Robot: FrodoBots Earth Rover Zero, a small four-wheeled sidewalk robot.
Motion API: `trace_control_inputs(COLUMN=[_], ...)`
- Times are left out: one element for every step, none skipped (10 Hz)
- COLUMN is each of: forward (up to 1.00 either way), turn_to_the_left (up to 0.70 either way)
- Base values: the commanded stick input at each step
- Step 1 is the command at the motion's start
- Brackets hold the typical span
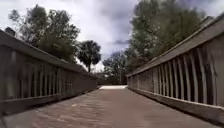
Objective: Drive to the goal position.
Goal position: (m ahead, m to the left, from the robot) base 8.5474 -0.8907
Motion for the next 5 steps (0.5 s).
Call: trace_control_inputs(forward=[0.85,0.85,0.85,0.85,0.85], turn_to_the_left=[0.0,0.0,0.0,0.0,0.0])
